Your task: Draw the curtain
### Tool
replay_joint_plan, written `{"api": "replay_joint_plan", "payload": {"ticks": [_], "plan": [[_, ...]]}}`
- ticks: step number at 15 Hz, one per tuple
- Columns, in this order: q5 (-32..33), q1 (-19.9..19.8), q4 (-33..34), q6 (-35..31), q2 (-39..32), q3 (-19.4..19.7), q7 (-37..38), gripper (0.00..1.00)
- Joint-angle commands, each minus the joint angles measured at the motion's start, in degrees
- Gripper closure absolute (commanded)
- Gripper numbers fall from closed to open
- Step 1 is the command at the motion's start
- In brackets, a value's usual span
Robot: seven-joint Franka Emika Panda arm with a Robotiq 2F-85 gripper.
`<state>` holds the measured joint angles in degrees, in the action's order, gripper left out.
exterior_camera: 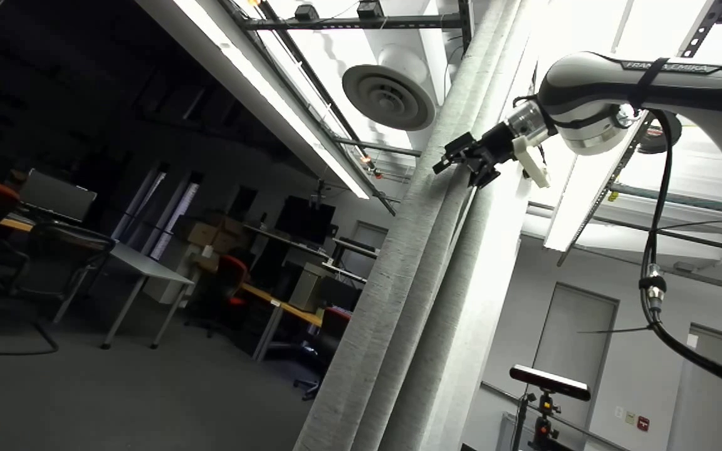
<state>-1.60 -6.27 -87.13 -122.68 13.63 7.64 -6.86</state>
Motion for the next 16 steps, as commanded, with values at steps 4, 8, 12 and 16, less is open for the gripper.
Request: {"api": "replay_joint_plan", "payload": {"ticks": [4,8,12,16], "plan": [[0.04,0.56,0.99,-15.88,-2.01,-0.50,1.29,0.00],[0.57,-0.19,-0.35,-21.30,-3.42,0.08,2.38,0.21],[1.48,-0.92,-0.56,-25.06,-4.74,0.08,5.17,0.45],[4.76,-1.24,-1.86,-27.90,-4.75,-1.22,11.32,0.75]]}}
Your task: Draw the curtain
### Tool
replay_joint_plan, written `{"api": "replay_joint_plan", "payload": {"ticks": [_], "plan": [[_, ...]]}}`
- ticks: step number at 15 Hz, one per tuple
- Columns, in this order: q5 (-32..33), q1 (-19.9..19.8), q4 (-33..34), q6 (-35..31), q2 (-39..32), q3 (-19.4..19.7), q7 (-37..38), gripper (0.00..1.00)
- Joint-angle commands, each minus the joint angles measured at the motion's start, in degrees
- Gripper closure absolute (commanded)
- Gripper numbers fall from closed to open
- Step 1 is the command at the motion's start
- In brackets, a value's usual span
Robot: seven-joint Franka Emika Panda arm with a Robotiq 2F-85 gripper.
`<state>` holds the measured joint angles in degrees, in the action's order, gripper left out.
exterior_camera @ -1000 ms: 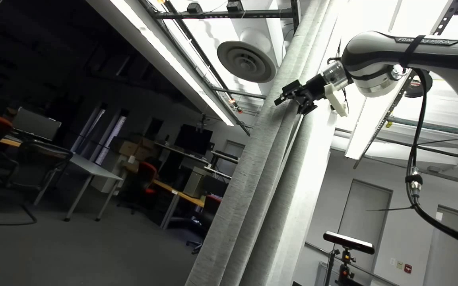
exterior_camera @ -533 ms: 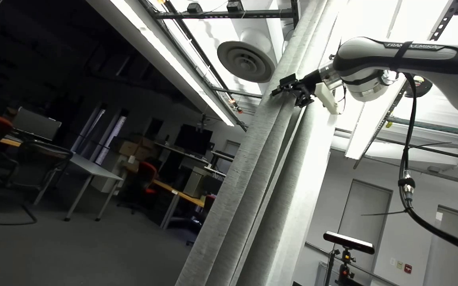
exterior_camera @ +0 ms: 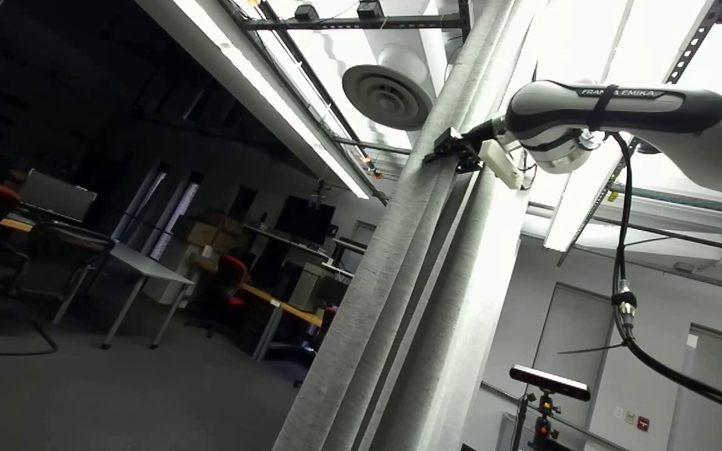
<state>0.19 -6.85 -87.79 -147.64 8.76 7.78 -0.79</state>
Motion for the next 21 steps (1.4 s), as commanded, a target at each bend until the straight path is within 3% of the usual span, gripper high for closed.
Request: {"api": "replay_joint_plan", "payload": {"ticks": [1,3,7,11,17,21], "plan": [[4.02,-0.64,-1.54,-3.21,0.18,-1.79,7.37,0.84],[6.32,-0.55,-2.24,-3.85,0.36,-2.83,11.42,0.99],[13.48,-0.10,-5.82,-5.75,2.16,-7.14,20.61,1.00],[24.64,0.50,-11.74,-8.00,5.21,-14.70,31.20,0.99],[27.84,3.80,-12.92,-4.10,8.00,-24.28,31.96,0.99],[31.30,2.97,-12.64,-1.93,8.95,-30.62,33.72,0.99]]}}
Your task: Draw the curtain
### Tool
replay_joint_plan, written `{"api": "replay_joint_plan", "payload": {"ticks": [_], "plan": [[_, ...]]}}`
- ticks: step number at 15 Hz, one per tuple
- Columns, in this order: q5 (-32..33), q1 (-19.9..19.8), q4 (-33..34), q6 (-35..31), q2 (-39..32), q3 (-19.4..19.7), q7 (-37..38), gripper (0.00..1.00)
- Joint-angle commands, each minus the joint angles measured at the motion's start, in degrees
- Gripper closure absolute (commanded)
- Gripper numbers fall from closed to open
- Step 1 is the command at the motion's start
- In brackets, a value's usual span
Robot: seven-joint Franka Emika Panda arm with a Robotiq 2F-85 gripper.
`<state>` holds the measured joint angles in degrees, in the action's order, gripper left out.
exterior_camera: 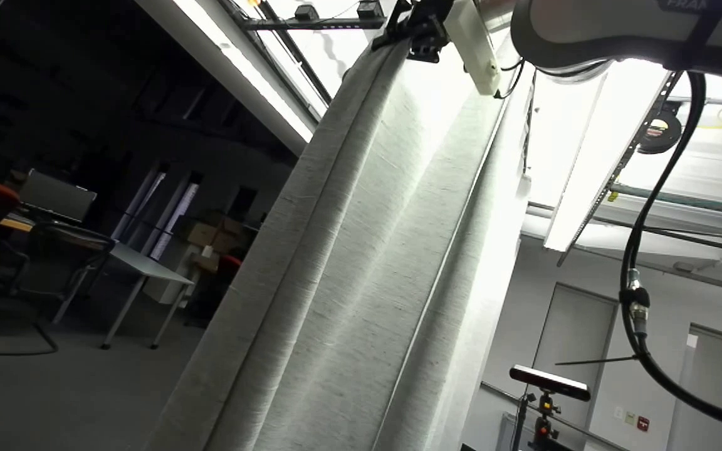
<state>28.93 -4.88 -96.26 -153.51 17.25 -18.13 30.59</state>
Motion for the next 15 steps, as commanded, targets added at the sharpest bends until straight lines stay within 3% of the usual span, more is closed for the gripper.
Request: {"api": "replay_joint_plan", "payload": {"ticks": [1,5,15], "plan": [[2.85,0.50,-3.51,4.81,0.53,-6.38,2.73,0.99],[5.97,1.23,-2.38,8.53,0.51,-10.95,4.92,0.99],[8.72,3.70,0.75,18.00,0.07,-17.10,5.38,0.99]]}}
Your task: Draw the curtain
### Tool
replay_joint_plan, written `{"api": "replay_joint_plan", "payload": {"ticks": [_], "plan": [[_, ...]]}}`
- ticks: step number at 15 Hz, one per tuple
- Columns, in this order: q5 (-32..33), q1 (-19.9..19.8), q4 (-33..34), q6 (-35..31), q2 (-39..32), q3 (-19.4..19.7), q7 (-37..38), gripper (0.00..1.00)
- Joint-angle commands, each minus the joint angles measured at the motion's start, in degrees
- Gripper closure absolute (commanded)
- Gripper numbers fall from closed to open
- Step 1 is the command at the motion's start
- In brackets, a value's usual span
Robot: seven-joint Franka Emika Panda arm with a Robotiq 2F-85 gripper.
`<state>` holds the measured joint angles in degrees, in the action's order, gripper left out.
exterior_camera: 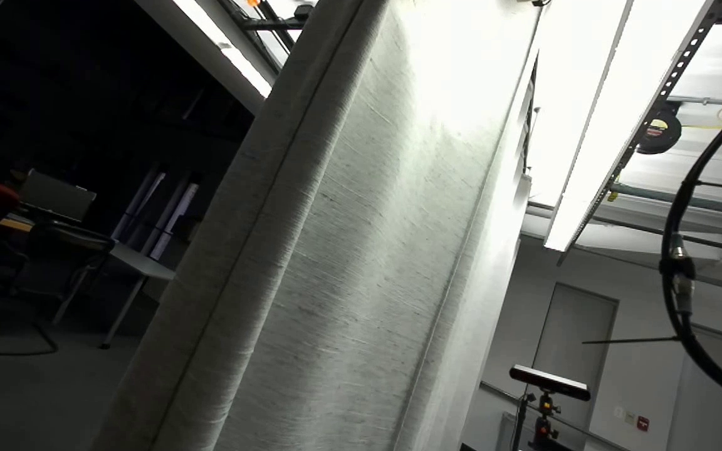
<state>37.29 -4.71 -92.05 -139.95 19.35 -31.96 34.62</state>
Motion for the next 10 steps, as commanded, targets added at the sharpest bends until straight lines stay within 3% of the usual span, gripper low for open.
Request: {"api": "replay_joint_plan", "payload": {"ticks": [1,10], "plan": [[1.26,3.74,-3.50,4.10,-2.01,-3.55,0.56,0.99],[6.90,5.38,-4.15,4.36,-1.73,-5.95,0.24,0.99]]}}
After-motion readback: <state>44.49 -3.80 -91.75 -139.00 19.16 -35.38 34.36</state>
